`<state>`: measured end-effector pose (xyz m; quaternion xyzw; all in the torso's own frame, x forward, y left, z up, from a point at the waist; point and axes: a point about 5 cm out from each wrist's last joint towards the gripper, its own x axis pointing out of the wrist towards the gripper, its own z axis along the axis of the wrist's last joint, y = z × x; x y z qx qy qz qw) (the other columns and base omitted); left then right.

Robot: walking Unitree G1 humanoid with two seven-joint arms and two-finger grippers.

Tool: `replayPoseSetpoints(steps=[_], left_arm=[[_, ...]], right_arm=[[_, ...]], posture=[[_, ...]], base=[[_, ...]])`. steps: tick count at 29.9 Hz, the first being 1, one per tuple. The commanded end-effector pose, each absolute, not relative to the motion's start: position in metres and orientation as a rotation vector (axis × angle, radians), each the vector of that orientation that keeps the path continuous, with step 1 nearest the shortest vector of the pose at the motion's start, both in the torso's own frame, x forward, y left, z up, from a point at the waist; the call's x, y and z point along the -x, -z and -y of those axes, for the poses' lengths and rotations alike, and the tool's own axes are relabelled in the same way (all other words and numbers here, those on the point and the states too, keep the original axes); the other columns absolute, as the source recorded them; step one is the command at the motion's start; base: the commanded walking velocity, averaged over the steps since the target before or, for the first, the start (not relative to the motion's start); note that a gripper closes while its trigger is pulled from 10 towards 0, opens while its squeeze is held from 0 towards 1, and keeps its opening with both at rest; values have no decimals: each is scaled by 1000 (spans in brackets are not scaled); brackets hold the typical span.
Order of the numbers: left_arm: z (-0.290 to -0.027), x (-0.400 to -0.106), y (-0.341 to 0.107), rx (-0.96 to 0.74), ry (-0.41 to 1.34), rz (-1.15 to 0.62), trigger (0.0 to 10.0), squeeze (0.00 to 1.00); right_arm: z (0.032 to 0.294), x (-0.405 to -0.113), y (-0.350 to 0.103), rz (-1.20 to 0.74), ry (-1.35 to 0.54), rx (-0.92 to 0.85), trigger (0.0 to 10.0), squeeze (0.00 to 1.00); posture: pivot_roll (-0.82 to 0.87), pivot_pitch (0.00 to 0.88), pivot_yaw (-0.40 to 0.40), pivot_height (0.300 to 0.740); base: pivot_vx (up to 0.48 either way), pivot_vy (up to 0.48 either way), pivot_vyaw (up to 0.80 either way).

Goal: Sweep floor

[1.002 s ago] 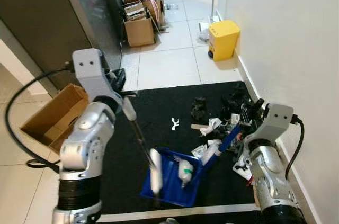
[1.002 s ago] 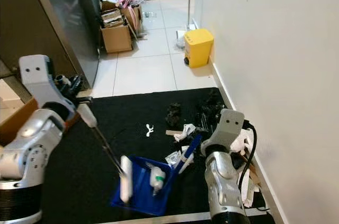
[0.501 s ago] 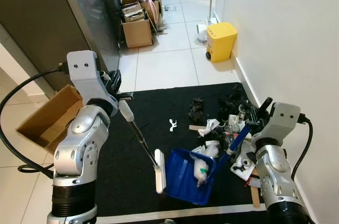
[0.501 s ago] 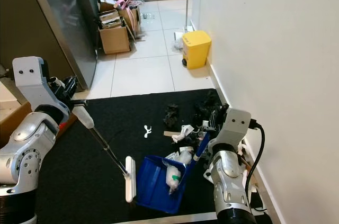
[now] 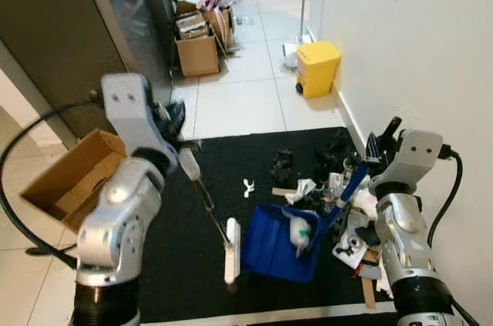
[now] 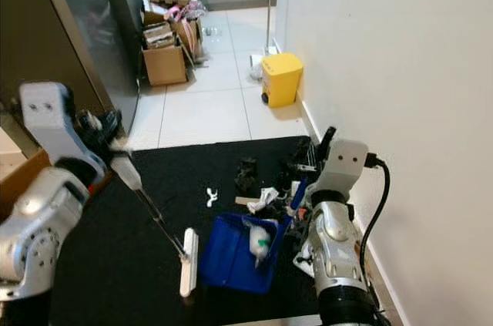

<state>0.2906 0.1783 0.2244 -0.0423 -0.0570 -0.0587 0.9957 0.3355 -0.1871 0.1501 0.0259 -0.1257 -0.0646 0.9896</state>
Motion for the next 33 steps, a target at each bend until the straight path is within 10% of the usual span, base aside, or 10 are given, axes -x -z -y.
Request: replayPoseSetpoints(steps=[1,33], left_arm=[[-180,-286,-233,48,97,172,10000,0],[-154,-280,-157,14,95,-15,10000,0]], right_arm=[[188,-336,-156,290,138,-27,10000,0],[157,-340,-149,275,-8,-13,10000,0]], posture=[[25,61,45,740],[33,65,14,740]], base=[[0,0,0],[0,0,0]])
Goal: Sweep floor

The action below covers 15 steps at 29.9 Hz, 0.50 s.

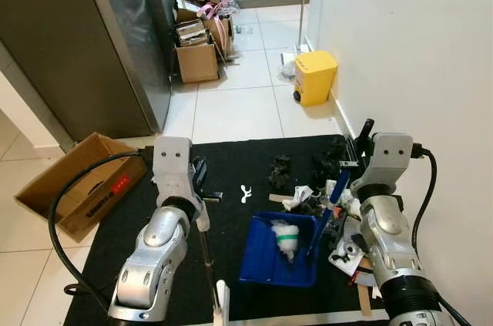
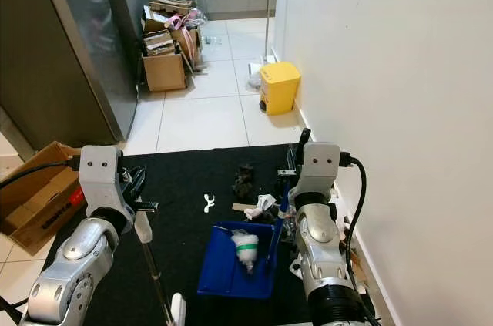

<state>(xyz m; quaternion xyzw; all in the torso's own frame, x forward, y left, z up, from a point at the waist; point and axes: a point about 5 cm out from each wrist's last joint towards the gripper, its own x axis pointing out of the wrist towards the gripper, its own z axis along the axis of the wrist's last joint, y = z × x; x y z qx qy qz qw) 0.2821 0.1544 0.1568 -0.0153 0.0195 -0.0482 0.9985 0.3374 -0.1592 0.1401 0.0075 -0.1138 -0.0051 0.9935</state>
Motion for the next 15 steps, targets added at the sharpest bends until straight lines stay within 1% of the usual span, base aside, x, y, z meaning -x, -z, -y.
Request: replayPoseSetpoints(steps=[1,4,10,11,15], left_arm=[[-154,-280,-157,14,95,-15,10000,0],[-153,-280,-156,17,90,-13,10000,0],[-154,-280,-154,22,78,-17,10000,0],[-154,-281,-155,20,82,-11,10000,0],[-154,-281,-155,23,77,-10,10000,0]], right_arm=[[157,-340,-149,275,-8,-13,10000,0],[163,-344,-156,293,-17,25,10000,0],[170,-351,-171,330,-9,23,10000,0],[165,-354,-180,367,-36,83,10000,0],[162,-355,-184,383,-39,87,10000,0]], posture=[[33,65,14,740],[38,70,7,740],[41,68,4,740],[41,67,3,740],[43,60,6,740]], base=[[0,0,0],[0,0,0],[0,0,0],[0,0,0],[0,0,0]])
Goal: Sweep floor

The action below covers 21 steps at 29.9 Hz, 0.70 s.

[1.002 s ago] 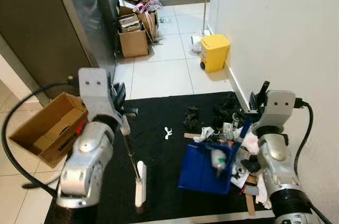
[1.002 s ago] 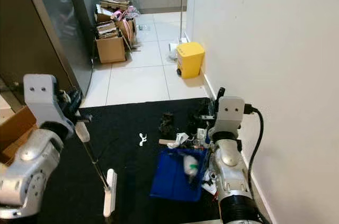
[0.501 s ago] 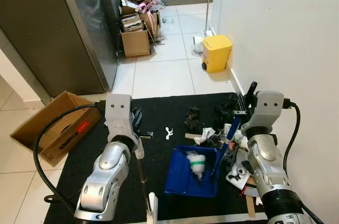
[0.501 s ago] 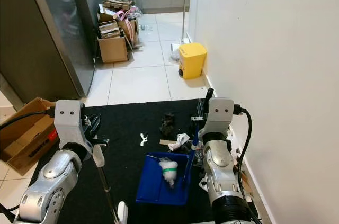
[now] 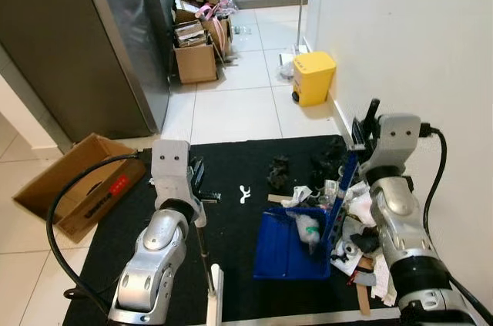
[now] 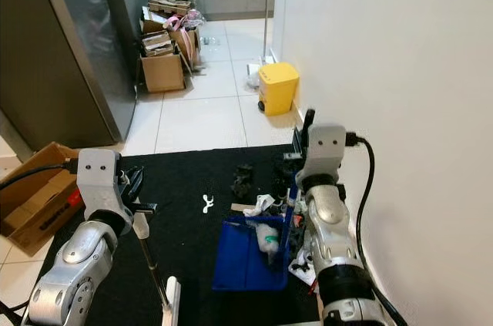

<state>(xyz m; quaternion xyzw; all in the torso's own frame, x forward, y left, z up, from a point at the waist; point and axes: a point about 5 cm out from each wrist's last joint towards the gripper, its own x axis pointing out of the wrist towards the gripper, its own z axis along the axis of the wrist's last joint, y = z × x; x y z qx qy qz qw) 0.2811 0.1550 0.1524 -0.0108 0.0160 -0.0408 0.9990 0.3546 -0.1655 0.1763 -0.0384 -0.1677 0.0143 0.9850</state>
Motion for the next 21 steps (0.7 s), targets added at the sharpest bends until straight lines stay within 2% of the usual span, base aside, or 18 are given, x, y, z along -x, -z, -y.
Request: replayPoseSetpoints(steps=[1,11,21], left_arm=[[-153,-281,-154,24,77,-11,10000,0],[-151,-281,-151,20,86,-14,10000,0],[-150,-279,-148,15,97,-25,10000,0]], right_arm=[[162,-357,-184,381,-35,69,10000,0],[155,-360,-179,337,-15,-135,10000,0],[150,-353,-165,308,-44,-127,10000,0]], posture=[[45,61,5,740],[55,62,1,740],[49,61,0,740]], base=[[0,0,0],[0,0,0],[0,0,0]])
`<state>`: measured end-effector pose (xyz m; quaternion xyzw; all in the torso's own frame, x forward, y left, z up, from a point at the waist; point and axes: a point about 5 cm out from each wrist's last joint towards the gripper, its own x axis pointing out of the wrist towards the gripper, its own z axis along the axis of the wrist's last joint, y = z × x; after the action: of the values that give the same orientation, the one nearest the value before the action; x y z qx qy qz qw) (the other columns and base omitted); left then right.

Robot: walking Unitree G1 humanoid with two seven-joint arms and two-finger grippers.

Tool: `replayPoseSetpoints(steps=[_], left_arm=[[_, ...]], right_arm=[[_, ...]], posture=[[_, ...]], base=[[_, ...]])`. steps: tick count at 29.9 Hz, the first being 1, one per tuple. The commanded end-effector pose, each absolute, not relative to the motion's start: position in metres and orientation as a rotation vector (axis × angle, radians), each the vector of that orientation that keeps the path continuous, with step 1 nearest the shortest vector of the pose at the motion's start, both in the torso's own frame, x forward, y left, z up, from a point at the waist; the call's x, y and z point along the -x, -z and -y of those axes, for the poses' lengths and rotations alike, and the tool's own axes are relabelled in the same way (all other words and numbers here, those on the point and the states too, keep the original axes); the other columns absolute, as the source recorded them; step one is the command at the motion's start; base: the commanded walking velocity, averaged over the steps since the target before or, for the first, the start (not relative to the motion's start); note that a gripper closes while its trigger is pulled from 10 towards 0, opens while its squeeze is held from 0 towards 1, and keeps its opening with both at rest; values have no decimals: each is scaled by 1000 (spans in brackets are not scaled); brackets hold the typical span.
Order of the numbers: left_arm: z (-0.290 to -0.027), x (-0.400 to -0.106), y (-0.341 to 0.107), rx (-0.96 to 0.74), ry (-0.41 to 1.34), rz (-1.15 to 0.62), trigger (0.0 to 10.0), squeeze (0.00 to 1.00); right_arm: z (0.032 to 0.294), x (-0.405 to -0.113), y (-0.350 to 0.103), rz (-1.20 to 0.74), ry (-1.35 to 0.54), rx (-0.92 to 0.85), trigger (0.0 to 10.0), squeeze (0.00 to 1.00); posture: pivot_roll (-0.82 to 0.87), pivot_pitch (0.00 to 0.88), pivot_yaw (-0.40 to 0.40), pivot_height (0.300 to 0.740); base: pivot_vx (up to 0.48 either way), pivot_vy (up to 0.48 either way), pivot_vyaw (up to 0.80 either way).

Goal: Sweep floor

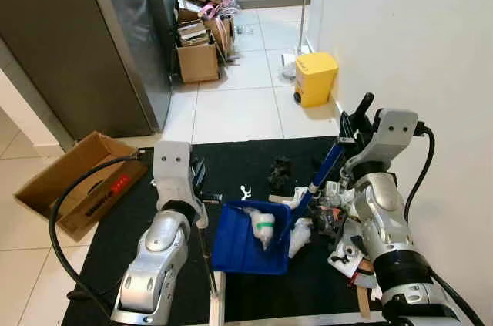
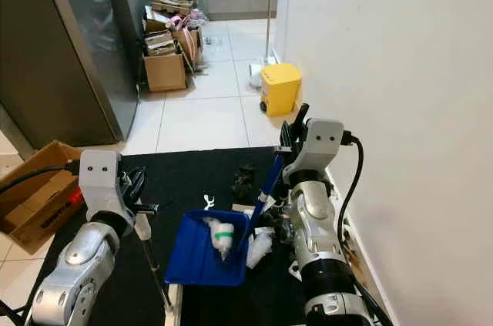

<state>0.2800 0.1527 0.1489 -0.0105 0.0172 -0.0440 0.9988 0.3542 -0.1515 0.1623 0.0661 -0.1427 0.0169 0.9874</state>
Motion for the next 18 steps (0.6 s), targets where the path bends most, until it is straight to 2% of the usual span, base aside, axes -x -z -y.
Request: replayPoseSetpoints(steps=[1,15,18], left_arm=[[-150,-278,-147,16,99,-28,10000,0],[-150,-280,-147,7,99,-32,10000,0],[-150,-280,-146,4,97,-33,10000,0]], right_arm=[[150,-352,-164,302,-42,-128,10000,0],[150,-352,-158,275,-36,-116,10000,0],[150,-352,-157,270,-40,-118,10000,0]], posture=[[49,61,0,740],[45,62,7,740],[47,59,8,740]], base=[[0,0,0],[0,0,0],[0,0,594]])
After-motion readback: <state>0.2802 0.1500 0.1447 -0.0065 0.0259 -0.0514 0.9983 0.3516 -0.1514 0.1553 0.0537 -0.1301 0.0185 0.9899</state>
